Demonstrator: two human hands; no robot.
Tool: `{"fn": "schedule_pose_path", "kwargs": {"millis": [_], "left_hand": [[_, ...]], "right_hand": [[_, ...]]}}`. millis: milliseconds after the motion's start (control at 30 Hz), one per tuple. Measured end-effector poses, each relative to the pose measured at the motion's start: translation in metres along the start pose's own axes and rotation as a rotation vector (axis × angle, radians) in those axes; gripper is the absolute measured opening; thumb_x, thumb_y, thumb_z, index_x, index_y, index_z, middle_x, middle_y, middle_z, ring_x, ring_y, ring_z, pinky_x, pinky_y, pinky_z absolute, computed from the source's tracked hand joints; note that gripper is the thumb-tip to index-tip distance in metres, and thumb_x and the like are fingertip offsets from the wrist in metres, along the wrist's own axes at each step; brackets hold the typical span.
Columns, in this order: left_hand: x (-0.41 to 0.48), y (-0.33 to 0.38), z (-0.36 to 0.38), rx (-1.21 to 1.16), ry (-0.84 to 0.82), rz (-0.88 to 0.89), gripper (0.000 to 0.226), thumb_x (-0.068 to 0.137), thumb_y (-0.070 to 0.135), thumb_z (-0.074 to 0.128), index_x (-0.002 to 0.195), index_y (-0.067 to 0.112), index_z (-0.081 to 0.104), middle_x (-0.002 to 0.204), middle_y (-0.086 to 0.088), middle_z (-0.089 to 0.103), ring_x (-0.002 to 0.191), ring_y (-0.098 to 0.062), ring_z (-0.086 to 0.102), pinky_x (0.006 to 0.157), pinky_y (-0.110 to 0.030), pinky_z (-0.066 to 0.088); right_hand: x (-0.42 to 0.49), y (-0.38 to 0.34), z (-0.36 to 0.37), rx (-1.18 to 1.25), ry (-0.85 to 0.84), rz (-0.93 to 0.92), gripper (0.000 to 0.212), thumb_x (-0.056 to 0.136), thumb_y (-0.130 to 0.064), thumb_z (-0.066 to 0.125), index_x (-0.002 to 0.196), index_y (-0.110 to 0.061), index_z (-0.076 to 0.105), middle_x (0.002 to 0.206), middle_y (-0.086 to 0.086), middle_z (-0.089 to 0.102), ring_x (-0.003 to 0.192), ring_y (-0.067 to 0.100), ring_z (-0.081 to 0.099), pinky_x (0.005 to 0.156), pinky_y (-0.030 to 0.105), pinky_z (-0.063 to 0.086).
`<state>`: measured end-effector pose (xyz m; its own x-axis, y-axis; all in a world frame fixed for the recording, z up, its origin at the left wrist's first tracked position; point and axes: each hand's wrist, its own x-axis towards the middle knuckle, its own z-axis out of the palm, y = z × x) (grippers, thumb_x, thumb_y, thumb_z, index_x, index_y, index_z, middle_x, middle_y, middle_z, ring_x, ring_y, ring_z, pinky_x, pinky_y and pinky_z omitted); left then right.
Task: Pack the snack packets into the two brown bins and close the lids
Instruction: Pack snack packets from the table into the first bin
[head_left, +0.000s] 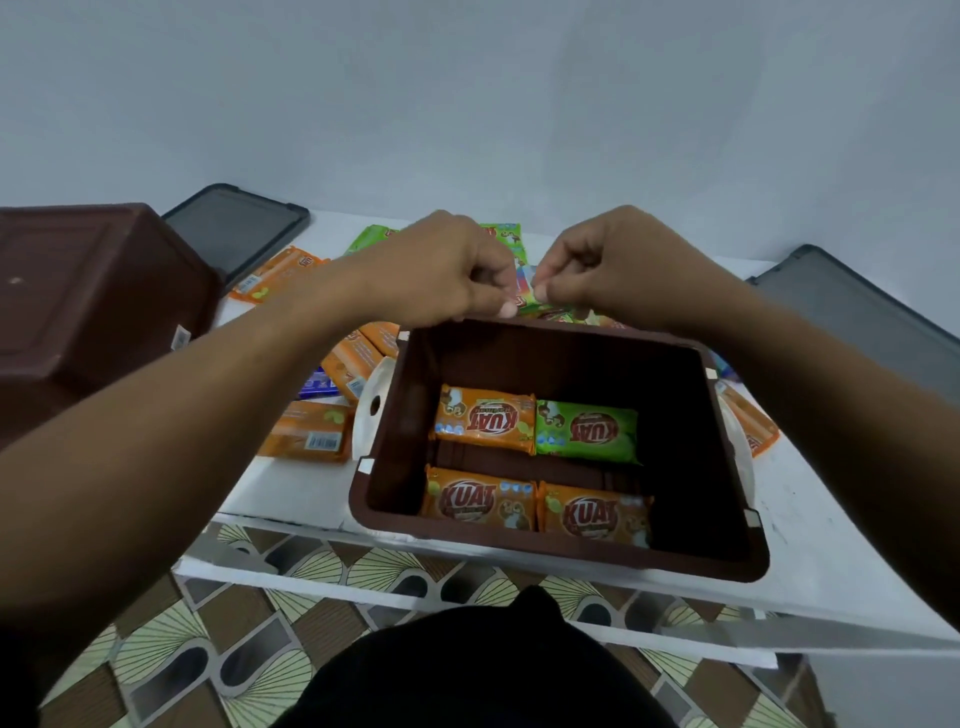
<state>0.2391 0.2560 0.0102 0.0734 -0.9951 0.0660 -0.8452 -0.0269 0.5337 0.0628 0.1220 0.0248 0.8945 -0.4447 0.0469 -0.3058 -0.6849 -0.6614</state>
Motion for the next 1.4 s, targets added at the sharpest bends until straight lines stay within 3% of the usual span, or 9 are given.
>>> {"fn": "schedule_pose_path", "kwargs": {"millis": [200, 400, 533, 767, 867, 1033, 1133, 1267, 1400], "left_hand": [[-0.016, -0.022, -0.021, -0.027, 0.05, -0.01, 0.006, 0.088, 0.024, 0.079, 0.089, 0.018, 0.08, 0.07, -0.004, 0.071, 0.059, -0.01, 0.057, 0.055, -0.013, 0.038], [-0.037, -0.054, -0.037, -0.056, 0.049, -0.059, 0.006, 0.091, 0.022, 0.076, 0.092, 0.018, 0.08, 0.076, -0.008, 0.072, 0.065, -0.017, 0.061, 0.06, -0.017, 0.043], [-0.051, -0.085, -0.047, -0.056, 0.035, -0.121, 0.007, 0.095, 0.021, 0.071, 0.094, 0.02, 0.078, 0.071, 0.008, 0.072, 0.06, -0.007, 0.065, 0.061, -0.017, 0.048], [-0.071, -0.142, -0.062, 0.028, 0.069, -0.288, 0.009, 0.089, 0.018, 0.074, 0.089, 0.024, 0.081, 0.071, 0.014, 0.072, 0.065, 0.0, 0.063, 0.061, -0.016, 0.043], [-0.075, -0.153, -0.062, 0.008, 0.045, -0.354, 0.016, 0.087, 0.015, 0.075, 0.082, 0.029, 0.078, 0.067, 0.018, 0.07, 0.061, 0.003, 0.062, 0.062, -0.016, 0.046], [-0.076, -0.172, -0.052, 0.077, -0.047, -0.443, 0.017, 0.085, 0.008, 0.074, 0.086, 0.025, 0.078, 0.081, 0.01, 0.072, 0.076, -0.013, 0.068, 0.069, -0.025, 0.05], [-0.078, -0.176, -0.045, 0.265, -0.131, -0.557, 0.006, 0.088, 0.016, 0.071, 0.094, 0.016, 0.073, 0.086, 0.004, 0.067, 0.082, -0.017, 0.064, 0.069, -0.028, 0.048], [-0.081, -0.177, -0.038, 0.225, -0.127, -0.799, 0.033, 0.097, 0.04, 0.062, 0.112, 0.011, 0.059, 0.101, -0.006, 0.066, 0.084, -0.022, 0.066, 0.086, -0.04, 0.06], [-0.081, -0.188, -0.026, -0.011, 0.012, -0.99, 0.081, 0.089, 0.055, 0.07, 0.144, 0.007, 0.034, 0.12, -0.015, 0.065, 0.094, -0.034, 0.069, 0.077, -0.04, 0.057]], "right_hand": [[0.025, -0.023, 0.019, 0.023, -0.025, -0.03, 0.004, 0.081, -0.015, 0.077, 0.084, -0.014, 0.077, 0.065, 0.001, 0.07, 0.053, 0.007, 0.062, 0.061, 0.031, 0.055], [0.053, -0.043, 0.048, -0.008, -0.102, -0.062, 0.003, 0.08, -0.02, 0.079, 0.081, -0.017, 0.077, 0.063, 0.002, 0.072, 0.05, 0.005, 0.058, 0.052, 0.02, 0.046], [0.076, -0.052, 0.072, -0.028, -0.129, -0.047, 0.007, 0.079, -0.022, 0.08, 0.079, -0.016, 0.077, 0.064, 0.006, 0.073, 0.054, 0.013, 0.066, 0.057, 0.021, 0.05], [0.115, -0.074, 0.115, -0.142, -0.191, -0.005, 0.004, 0.076, -0.01, 0.076, 0.079, -0.011, 0.08, 0.046, -0.019, 0.062, 0.046, -0.003, 0.058, 0.048, 0.009, 0.043], [0.127, -0.085, 0.133, -0.197, -0.273, 0.018, 0.01, 0.076, -0.007, 0.073, 0.075, -0.014, 0.08, 0.051, -0.014, 0.066, 0.05, 0.0, 0.062, 0.052, 0.014, 0.045], [0.144, -0.097, 0.162, -0.308, -0.385, 0.069, 0.011, 0.082, -0.002, 0.07, 0.082, -0.007, 0.08, 0.065, 0.001, 0.073, 0.057, 0.009, 0.068, 0.055, 0.021, 0.054], [0.15, -0.101, 0.179, -0.48, -0.46, 0.059, 0.012, 0.083, -0.016, 0.075, 0.087, -0.005, 0.078, 0.083, 0.009, 0.076, 0.078, 0.022, 0.073, 0.072, 0.035, 0.062], [0.15, -0.106, 0.197, -0.673, -0.559, 0.112, 0.041, 0.076, -0.048, 0.081, 0.086, -0.01, 0.069, 0.076, 0.002, 0.069, 0.066, 0.015, 0.066, 0.061, 0.029, 0.057], [0.143, -0.112, 0.211, -0.769, -0.581, 0.084, 0.053, 0.073, -0.058, 0.08, 0.09, -0.01, 0.063, 0.075, 0.0, 0.059, 0.071, 0.014, 0.059, 0.062, 0.027, 0.051]]}}
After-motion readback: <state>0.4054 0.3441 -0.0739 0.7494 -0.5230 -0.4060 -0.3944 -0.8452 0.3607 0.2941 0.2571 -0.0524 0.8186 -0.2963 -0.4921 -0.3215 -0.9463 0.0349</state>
